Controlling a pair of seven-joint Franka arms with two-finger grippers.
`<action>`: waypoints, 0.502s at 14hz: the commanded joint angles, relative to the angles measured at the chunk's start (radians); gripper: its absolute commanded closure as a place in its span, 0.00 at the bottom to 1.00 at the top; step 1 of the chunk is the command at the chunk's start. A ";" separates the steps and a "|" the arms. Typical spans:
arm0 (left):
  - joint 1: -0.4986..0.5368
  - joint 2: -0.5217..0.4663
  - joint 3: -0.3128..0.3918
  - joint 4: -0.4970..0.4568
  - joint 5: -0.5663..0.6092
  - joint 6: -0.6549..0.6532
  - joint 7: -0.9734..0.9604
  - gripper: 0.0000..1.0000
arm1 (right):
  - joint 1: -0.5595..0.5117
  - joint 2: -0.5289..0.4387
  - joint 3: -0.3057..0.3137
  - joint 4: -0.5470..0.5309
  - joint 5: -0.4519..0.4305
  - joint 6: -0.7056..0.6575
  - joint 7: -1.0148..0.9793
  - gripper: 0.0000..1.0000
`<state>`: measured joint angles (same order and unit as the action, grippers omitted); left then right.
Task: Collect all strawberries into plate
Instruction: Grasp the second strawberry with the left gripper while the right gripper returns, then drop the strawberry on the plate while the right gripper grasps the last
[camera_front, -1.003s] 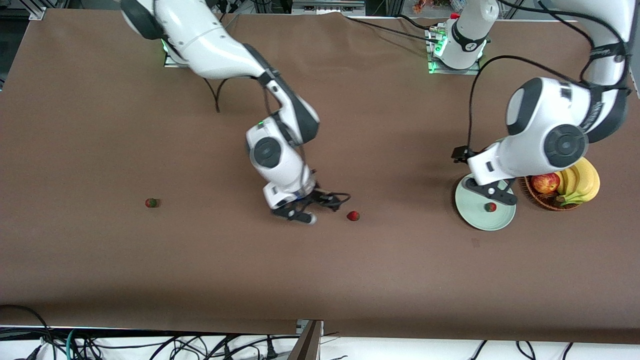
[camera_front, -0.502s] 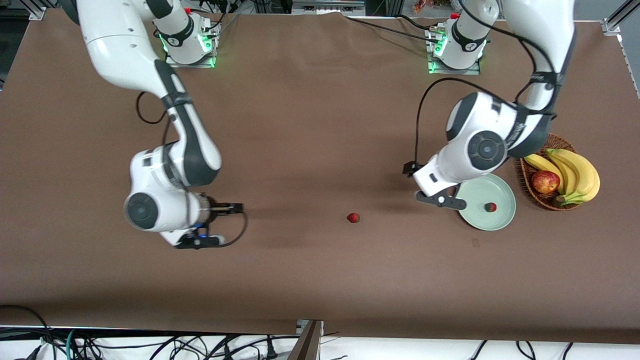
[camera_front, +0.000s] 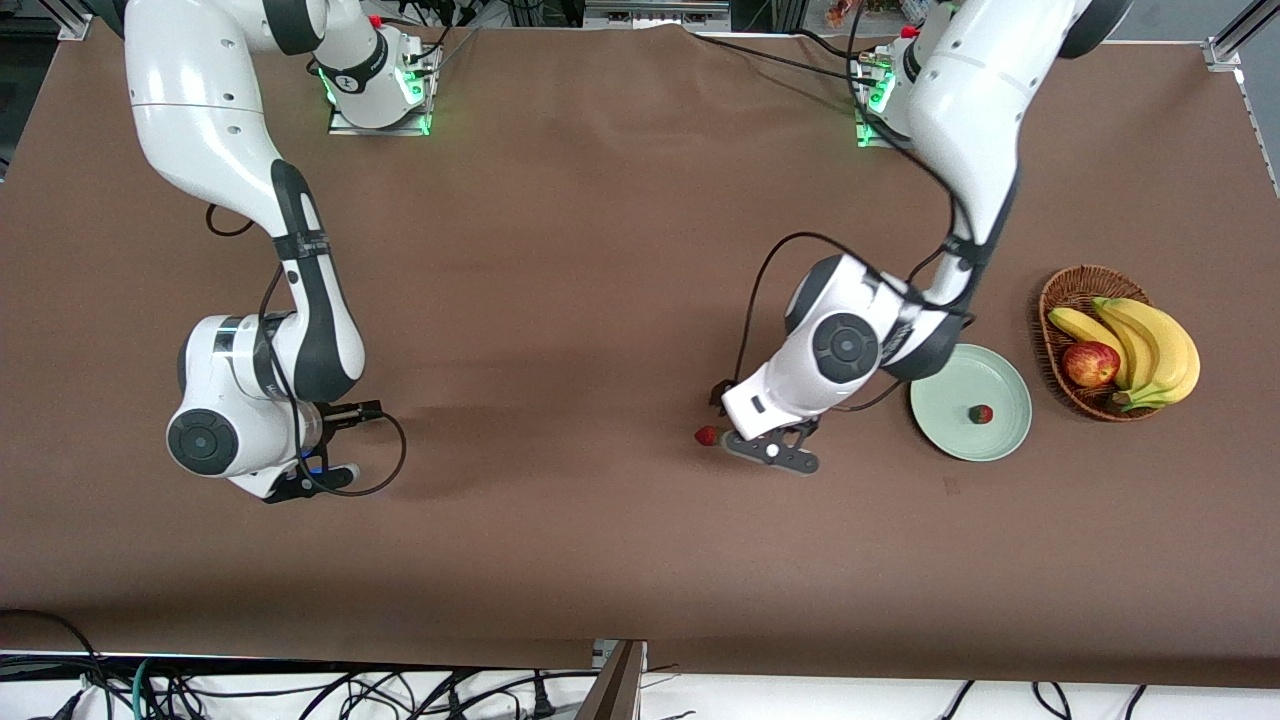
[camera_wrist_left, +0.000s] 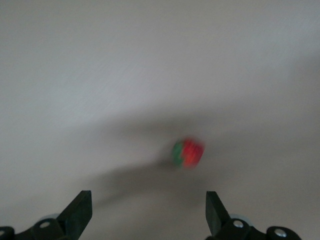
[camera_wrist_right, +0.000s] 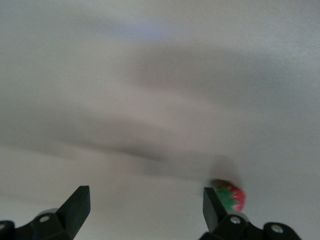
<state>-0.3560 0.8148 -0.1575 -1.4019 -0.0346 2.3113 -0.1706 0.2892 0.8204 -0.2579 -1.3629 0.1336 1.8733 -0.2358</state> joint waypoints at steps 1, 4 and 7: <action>-0.032 0.098 0.010 0.069 -0.007 0.111 0.010 0.00 | -0.022 -0.021 -0.004 -0.065 -0.016 0.055 -0.056 0.00; -0.054 0.109 0.010 0.061 -0.001 0.112 0.006 0.00 | -0.074 -0.021 -0.004 -0.079 -0.016 0.063 -0.135 0.00; -0.060 0.116 0.012 0.058 0.001 0.117 0.011 0.00 | -0.096 -0.018 -0.004 -0.106 -0.016 0.079 -0.169 0.00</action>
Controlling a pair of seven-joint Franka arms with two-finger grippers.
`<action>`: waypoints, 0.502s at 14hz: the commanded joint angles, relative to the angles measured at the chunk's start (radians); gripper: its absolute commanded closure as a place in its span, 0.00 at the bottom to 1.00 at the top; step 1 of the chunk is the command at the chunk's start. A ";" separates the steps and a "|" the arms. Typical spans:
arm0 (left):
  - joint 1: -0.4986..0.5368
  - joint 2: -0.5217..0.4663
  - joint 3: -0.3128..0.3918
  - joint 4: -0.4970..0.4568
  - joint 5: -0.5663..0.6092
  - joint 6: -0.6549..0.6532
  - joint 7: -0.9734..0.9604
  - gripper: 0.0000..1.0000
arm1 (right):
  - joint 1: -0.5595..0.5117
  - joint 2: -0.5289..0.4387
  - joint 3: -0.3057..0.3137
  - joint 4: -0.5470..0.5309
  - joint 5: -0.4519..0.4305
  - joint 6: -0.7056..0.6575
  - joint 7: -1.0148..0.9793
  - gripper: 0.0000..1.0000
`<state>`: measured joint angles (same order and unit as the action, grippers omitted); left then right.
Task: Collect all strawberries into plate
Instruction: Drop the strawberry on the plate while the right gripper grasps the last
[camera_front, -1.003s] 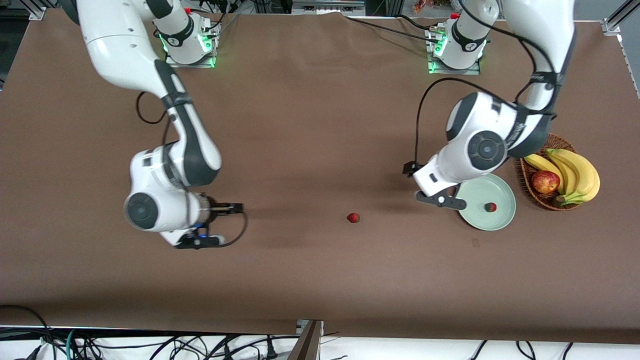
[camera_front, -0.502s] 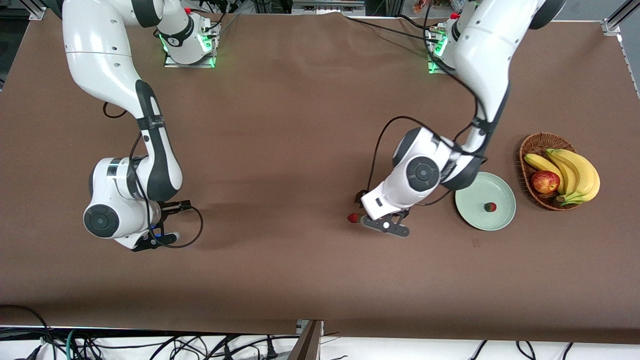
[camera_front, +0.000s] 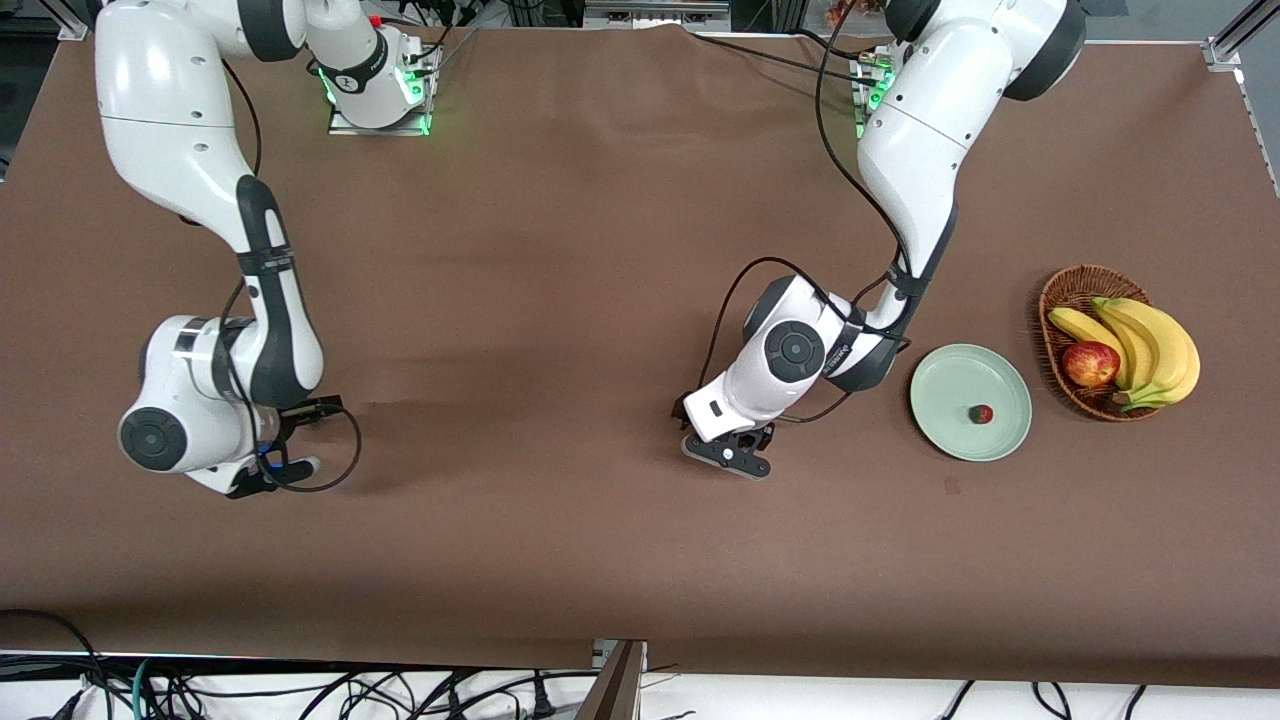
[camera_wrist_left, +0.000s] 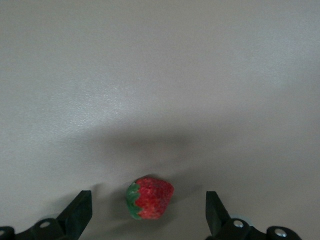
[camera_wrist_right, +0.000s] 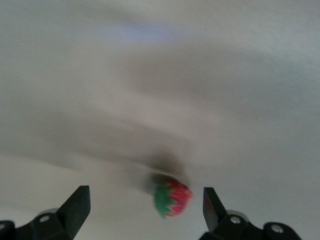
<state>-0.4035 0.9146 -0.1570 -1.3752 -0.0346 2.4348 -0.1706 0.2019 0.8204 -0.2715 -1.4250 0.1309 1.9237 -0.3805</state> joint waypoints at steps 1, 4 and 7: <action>-0.014 0.018 0.014 0.031 0.004 -0.007 0.020 0.00 | -0.009 -0.021 0.009 -0.067 -0.011 0.050 -0.025 0.00; -0.011 0.023 0.014 0.031 0.038 -0.005 0.031 0.53 | -0.013 -0.024 0.009 -0.106 -0.011 0.077 -0.025 0.00; -0.009 0.014 0.013 0.030 0.036 -0.010 0.022 0.84 | -0.013 -0.026 0.009 -0.117 -0.010 0.075 -0.025 0.22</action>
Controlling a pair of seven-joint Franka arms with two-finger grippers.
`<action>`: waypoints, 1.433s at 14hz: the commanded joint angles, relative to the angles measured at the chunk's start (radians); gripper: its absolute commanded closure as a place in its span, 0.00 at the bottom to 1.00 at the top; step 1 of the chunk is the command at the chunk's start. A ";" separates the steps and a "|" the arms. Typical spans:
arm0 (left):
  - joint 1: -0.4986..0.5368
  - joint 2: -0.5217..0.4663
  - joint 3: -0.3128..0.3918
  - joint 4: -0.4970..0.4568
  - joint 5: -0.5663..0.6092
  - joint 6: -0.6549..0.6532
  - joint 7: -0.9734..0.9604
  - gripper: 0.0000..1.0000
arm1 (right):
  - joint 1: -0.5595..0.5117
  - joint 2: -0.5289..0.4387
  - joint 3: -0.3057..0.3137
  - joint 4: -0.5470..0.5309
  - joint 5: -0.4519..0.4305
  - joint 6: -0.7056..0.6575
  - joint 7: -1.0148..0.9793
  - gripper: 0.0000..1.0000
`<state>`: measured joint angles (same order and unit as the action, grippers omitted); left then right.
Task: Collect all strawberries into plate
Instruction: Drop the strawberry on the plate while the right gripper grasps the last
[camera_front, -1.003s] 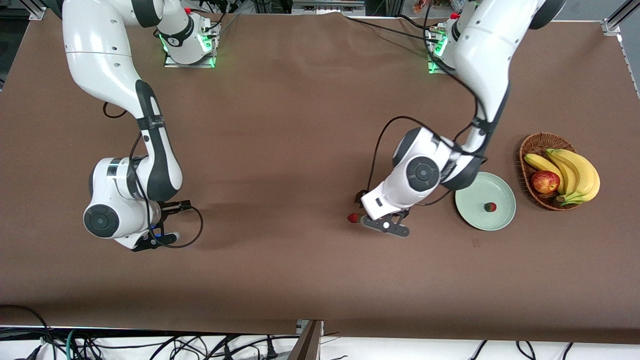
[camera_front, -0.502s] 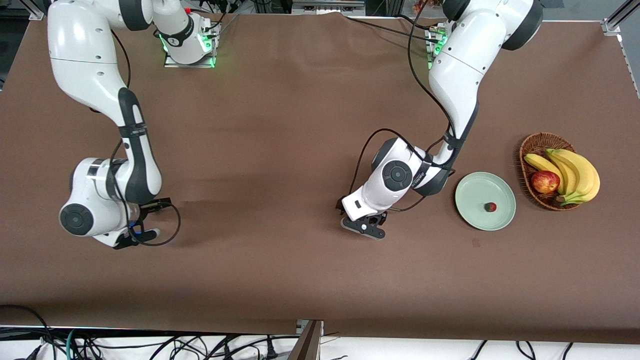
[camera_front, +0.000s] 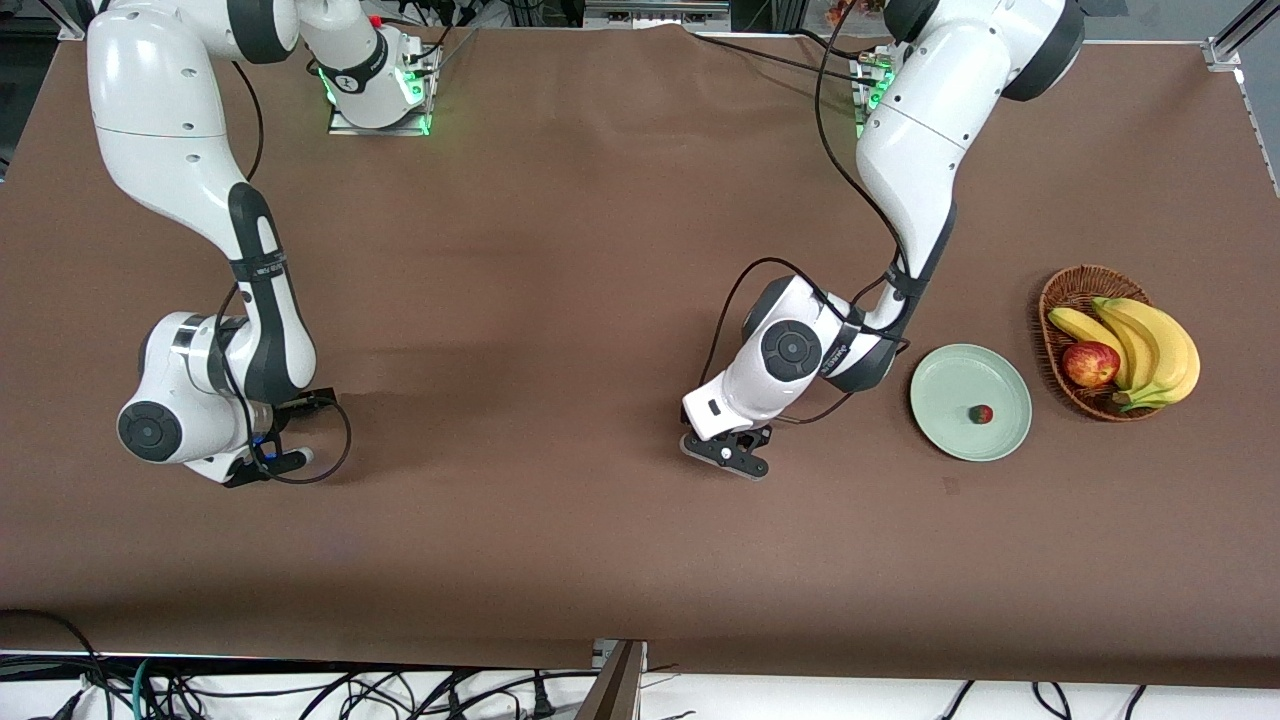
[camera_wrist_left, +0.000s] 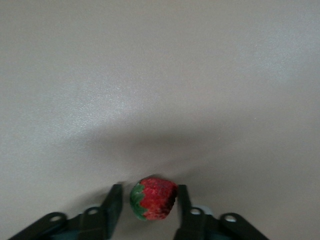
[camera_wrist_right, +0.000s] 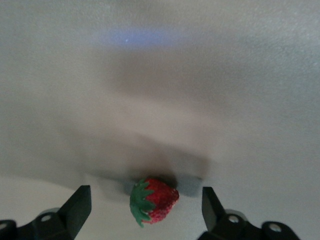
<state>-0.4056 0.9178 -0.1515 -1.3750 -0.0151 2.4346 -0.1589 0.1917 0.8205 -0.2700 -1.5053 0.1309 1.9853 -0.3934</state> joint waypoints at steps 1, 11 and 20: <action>-0.007 0.003 0.007 0.031 0.017 -0.014 0.007 0.92 | -0.003 -0.027 0.008 -0.039 -0.010 0.012 -0.012 0.41; 0.218 -0.275 0.006 0.008 0.017 -0.578 0.080 1.00 | 0.021 -0.043 0.032 0.013 0.076 0.001 0.048 1.00; 0.462 -0.232 0.010 -0.172 0.153 -0.556 0.588 1.00 | 0.415 0.019 0.145 0.102 0.222 0.287 1.012 1.00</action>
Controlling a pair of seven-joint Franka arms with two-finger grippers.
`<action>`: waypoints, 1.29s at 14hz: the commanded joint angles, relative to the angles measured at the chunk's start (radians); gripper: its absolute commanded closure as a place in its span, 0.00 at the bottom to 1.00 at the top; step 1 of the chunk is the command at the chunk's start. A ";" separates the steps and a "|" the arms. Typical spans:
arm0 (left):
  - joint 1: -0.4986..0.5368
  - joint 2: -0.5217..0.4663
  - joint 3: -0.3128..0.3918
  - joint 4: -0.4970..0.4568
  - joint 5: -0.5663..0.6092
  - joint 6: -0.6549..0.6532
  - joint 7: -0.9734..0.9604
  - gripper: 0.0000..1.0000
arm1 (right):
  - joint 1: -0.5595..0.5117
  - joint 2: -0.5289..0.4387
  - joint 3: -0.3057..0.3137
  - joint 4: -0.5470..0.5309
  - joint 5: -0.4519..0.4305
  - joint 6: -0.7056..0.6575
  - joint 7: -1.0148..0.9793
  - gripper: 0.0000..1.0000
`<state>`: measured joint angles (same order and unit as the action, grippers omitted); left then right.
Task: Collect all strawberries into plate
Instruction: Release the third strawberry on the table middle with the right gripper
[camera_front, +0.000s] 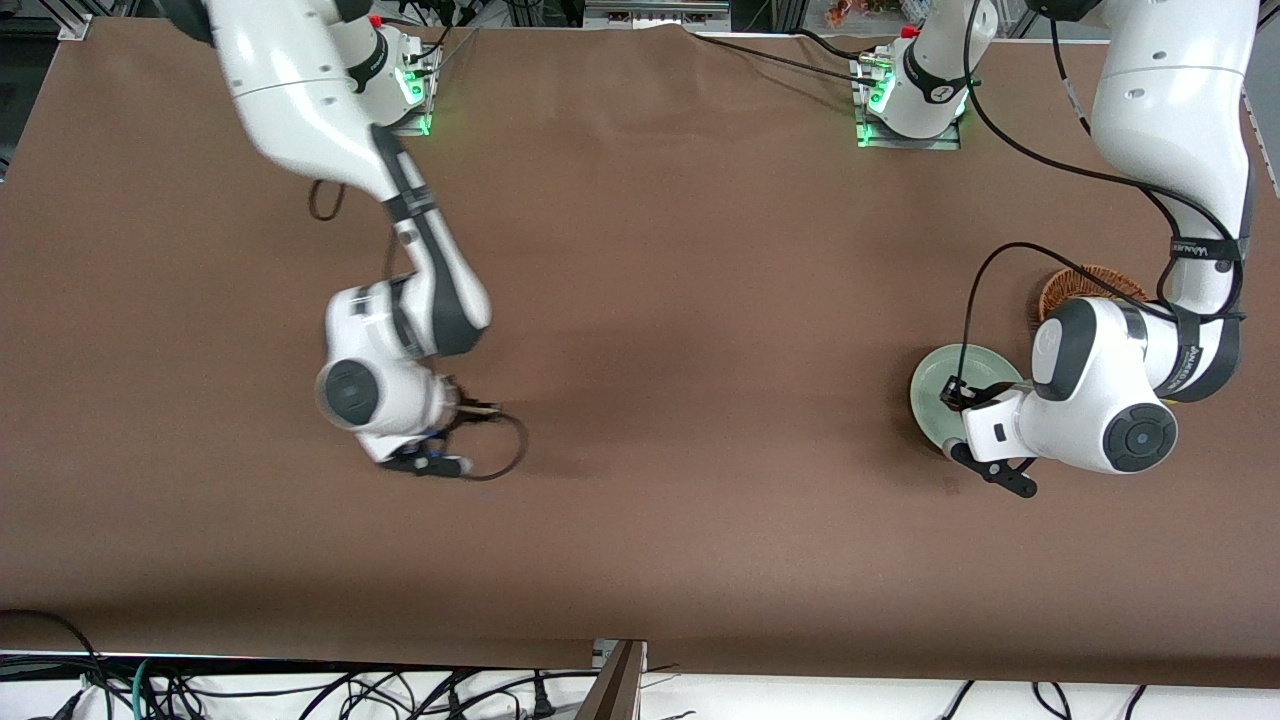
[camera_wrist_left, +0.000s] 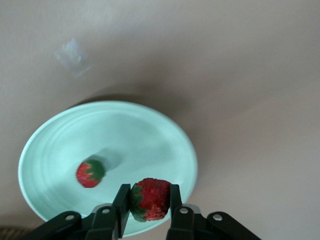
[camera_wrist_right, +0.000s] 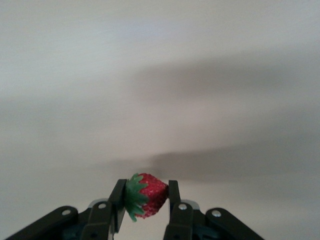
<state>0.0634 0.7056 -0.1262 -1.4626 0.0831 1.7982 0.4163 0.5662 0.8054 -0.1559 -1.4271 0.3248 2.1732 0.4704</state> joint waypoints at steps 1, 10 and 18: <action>-0.002 -0.023 -0.013 -0.126 0.057 0.134 0.013 1.00 | 0.056 0.044 0.079 0.025 0.028 0.191 0.240 1.00; 0.024 -0.101 -0.023 -0.159 0.057 0.153 0.088 0.00 | 0.234 0.264 0.214 0.226 0.017 0.563 0.559 0.82; 0.004 -0.161 -0.169 -0.137 -0.023 0.096 -0.188 0.00 | 0.074 0.123 0.151 0.293 -0.101 0.060 0.268 0.00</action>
<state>0.0734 0.5527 -0.2324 -1.6000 0.0757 1.9092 0.3655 0.7210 1.0092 -0.0199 -1.1459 0.2390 2.4348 0.8806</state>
